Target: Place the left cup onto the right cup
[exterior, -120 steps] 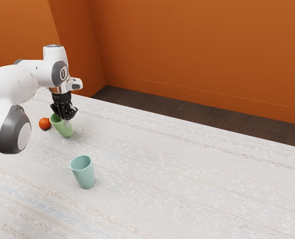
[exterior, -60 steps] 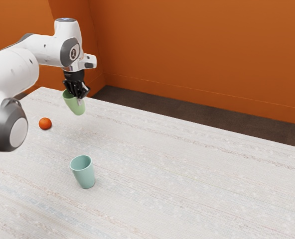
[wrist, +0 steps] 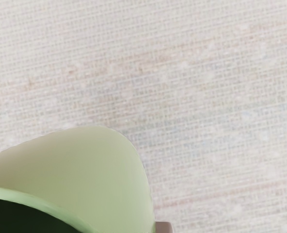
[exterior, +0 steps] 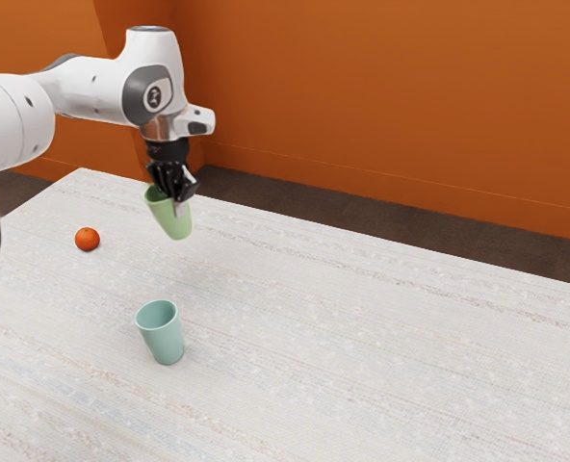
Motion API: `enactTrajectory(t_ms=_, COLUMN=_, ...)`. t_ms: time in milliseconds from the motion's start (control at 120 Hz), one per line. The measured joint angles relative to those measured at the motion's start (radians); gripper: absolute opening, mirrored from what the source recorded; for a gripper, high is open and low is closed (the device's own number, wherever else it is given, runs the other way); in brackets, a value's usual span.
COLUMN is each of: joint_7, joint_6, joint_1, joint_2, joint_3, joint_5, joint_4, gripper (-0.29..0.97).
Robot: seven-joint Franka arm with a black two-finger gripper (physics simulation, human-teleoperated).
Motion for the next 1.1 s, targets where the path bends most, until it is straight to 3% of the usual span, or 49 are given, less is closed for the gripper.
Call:
enactTrajectory(t_ms=275, joint_7=-0.086, joint_6=-0.090, joint_1=-0.017, joint_2=-0.066, joint_3=-0.111, joint_5=0.004, joint_4=-0.059, gripper=-0.11)
enactTrajectory(t_ms=700, joint_7=-0.199, joint_6=-0.105, joint_1=-0.021, joint_2=-0.317, joint_3=-0.133, joint_5=0.004, joint_4=-0.370, gripper=-0.11)
enactTrajectory(t_ms=1100, joint_7=-0.289, joint_6=-0.047, joint_1=-0.021, joint_2=-0.346, joint_3=-0.134, joint_5=0.040, joint_4=-0.449, gripper=-0.11)
